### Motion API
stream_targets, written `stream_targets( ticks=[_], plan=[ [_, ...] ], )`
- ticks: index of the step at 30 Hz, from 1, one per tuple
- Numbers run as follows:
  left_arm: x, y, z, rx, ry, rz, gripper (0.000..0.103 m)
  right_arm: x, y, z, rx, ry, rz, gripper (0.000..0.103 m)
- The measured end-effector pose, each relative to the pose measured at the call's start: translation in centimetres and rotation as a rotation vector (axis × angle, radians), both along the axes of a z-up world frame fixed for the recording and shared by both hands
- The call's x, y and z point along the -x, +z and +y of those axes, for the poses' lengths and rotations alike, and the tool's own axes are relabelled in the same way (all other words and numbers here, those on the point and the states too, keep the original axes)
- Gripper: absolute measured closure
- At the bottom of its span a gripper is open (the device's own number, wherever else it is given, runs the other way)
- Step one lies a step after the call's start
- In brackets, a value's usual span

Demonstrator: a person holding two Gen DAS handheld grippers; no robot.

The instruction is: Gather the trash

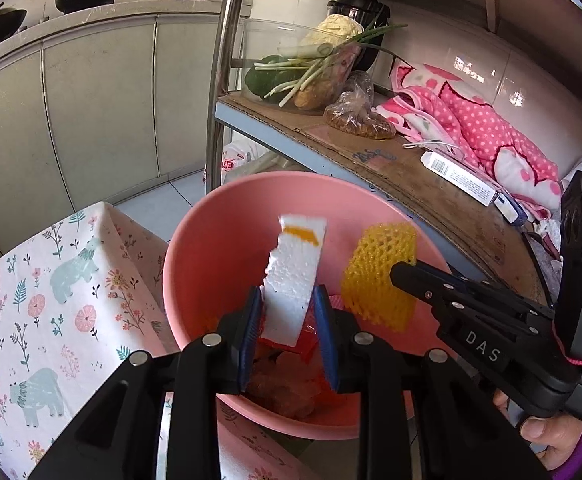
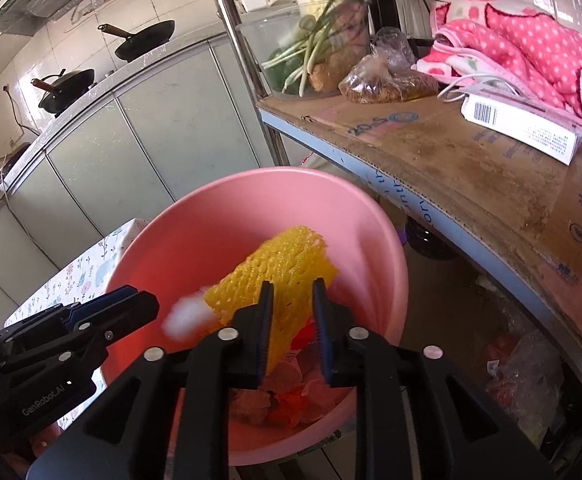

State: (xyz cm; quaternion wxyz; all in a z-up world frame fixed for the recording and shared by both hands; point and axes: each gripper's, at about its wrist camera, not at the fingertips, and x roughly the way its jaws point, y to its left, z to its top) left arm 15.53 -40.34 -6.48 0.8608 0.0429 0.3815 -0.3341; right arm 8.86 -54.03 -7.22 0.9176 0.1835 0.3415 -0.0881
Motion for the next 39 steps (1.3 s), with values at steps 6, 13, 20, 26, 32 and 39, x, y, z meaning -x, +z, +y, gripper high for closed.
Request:
stream_targets(
  ticks=[6, 13, 20, 26, 32, 39],
  plan=[
    [0.0, -0.2, 0.1, 0.004, 0.0, 0.016, 0.076, 0.0, 0.2, 0.2, 0.01, 0.002, 0.001, 0.072],
    [0.4, 0.5, 0.8, 0.024, 0.007, 0.008, 0.076, 0.7, 0.9, 0.6, 0.009, 0.006, -0.01, 0.071],
    [1.8, 2.0, 1.7, 0.044, 0.017, -0.031, 0.076, 2.8, 2.8, 2.3, 0.018, 0.023, -0.056, 0.062],
    [3.7, 3.6, 2.8, 0.069, 0.023, -0.059, 0.076, 4.9, 4.1, 4.3, 0.059, 0.033, -0.083, 0.058],
    [5.7, 5.3, 4.0, 0.084, 0.027, -0.099, 0.076, 7.0, 5.2, 6.0, 0.105, 0.027, -0.09, 0.052],
    [8.2, 7.0, 5.4, 0.1, 0.028, -0.139, 0.076, 9.0, 6.4, 7.5, 0.117, 0.027, -0.113, 0.051]
  ],
)
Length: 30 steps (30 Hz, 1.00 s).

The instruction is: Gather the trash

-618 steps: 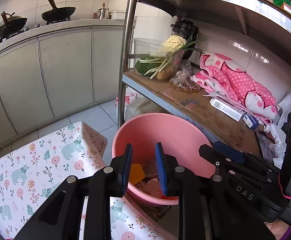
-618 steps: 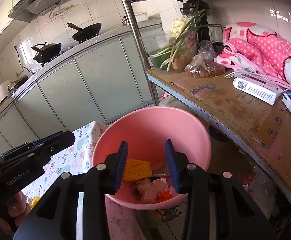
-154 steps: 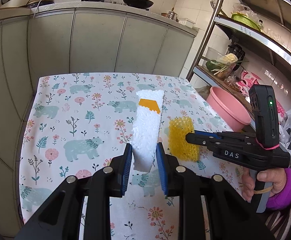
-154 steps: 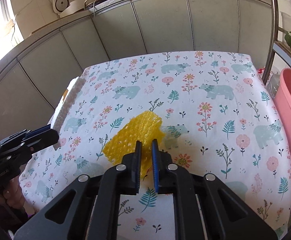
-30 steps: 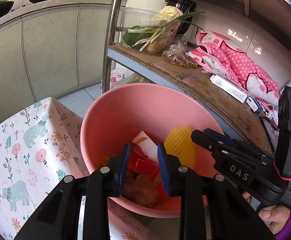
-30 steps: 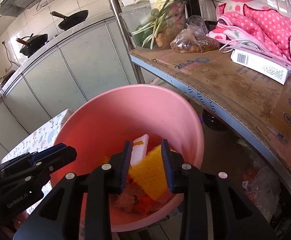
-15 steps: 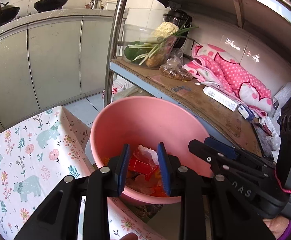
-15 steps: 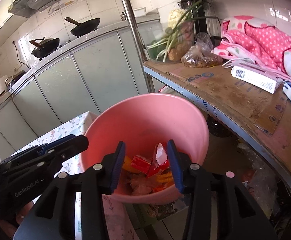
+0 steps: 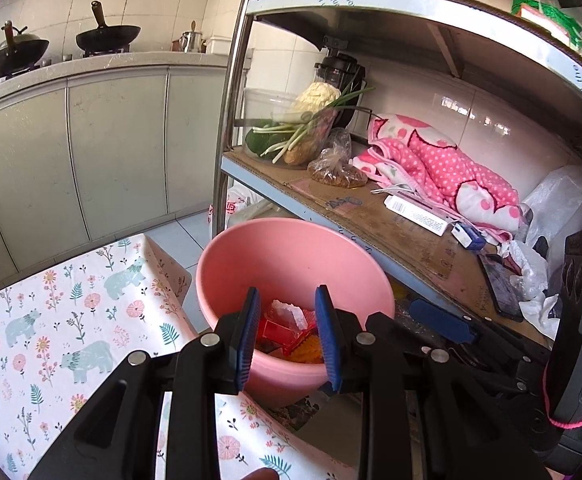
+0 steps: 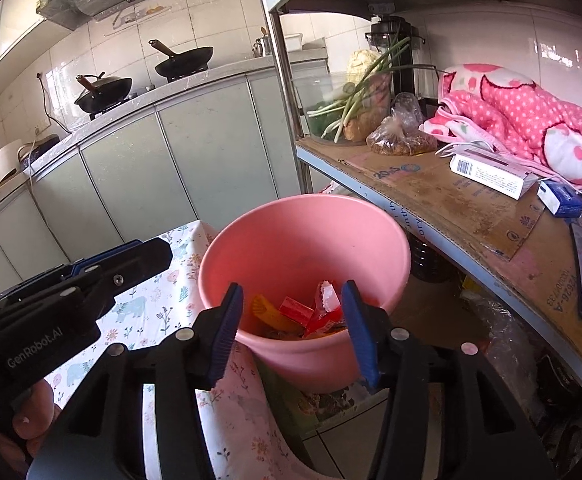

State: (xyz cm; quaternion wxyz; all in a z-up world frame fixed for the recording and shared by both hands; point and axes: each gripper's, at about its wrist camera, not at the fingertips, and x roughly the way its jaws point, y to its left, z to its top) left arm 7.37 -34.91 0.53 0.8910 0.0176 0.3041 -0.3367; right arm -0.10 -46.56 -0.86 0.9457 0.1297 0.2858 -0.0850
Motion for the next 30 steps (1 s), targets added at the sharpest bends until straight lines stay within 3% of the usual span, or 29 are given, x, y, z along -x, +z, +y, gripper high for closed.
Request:
stream_targets(
  ticks=[14, 30],
  plan=[
    [4.3, 2.9, 2.8, 0.043, -0.002, -0.087, 0.076, 3.2, 2.8, 3.1, 0.099, 0.003, -0.064, 0.051],
    [6.7, 4.1, 5.2, 0.082, -0.004, -0.119, 0.076, 5.0, 4.1, 5.1, 0.155, 0.002, -0.08, 0.051]
  ],
)
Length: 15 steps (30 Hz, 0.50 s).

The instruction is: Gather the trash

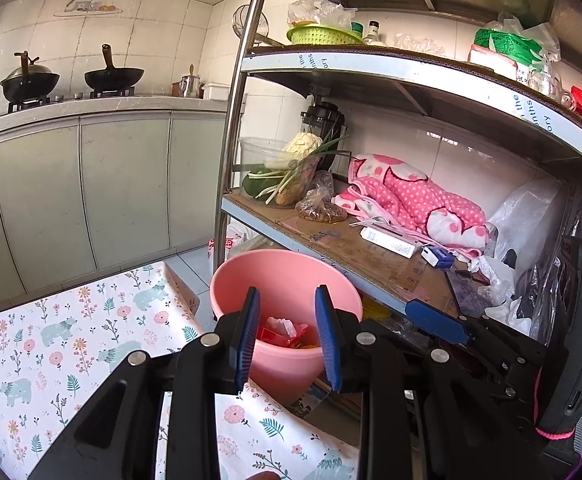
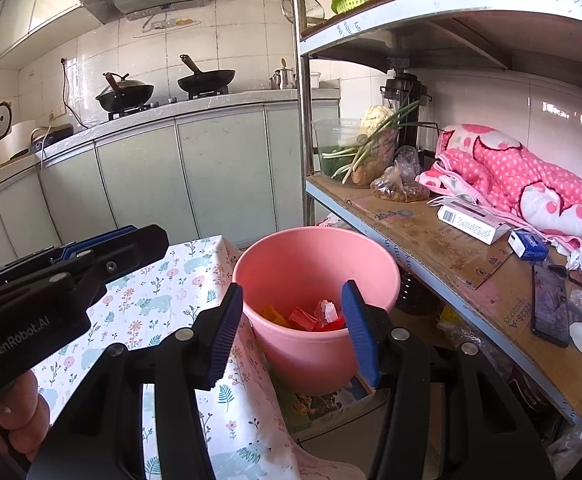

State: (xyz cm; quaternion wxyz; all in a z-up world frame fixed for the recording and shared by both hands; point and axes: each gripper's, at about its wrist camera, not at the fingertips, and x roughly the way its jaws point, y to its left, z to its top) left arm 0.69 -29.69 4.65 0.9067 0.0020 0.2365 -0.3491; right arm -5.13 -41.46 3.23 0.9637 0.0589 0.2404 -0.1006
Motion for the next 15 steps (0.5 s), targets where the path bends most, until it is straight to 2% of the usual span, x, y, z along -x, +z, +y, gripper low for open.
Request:
stream_targets(
  ticks=[15],
  plan=[
    [0.9, 0.4, 1.3, 0.013, 0.0, -0.012, 0.076, 0.3, 0.3, 0.9, 0.015, 0.012, 0.002, 0.051]
  ],
)
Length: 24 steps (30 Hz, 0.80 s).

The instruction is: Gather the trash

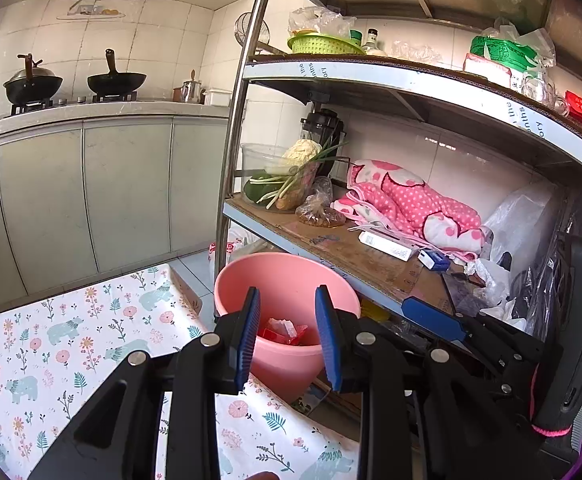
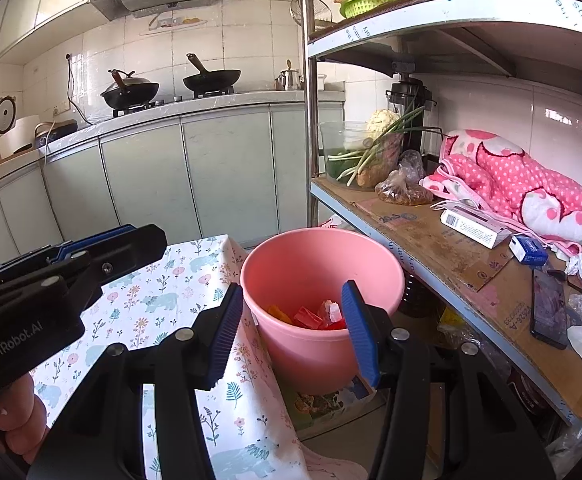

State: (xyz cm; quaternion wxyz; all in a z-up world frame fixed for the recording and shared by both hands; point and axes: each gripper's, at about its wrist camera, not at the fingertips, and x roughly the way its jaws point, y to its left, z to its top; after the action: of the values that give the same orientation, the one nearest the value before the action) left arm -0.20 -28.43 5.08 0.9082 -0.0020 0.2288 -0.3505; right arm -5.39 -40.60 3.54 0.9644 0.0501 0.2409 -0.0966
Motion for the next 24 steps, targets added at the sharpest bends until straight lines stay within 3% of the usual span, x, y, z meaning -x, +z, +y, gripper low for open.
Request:
stream_targets(
  ticks=[24],
  plan=[
    [0.29, -0.12, 0.46, 0.005, 0.0, 0.005, 0.076, 0.1, -0.24, 0.74, 0.003, 0.006, 0.009, 0.051]
  ],
)
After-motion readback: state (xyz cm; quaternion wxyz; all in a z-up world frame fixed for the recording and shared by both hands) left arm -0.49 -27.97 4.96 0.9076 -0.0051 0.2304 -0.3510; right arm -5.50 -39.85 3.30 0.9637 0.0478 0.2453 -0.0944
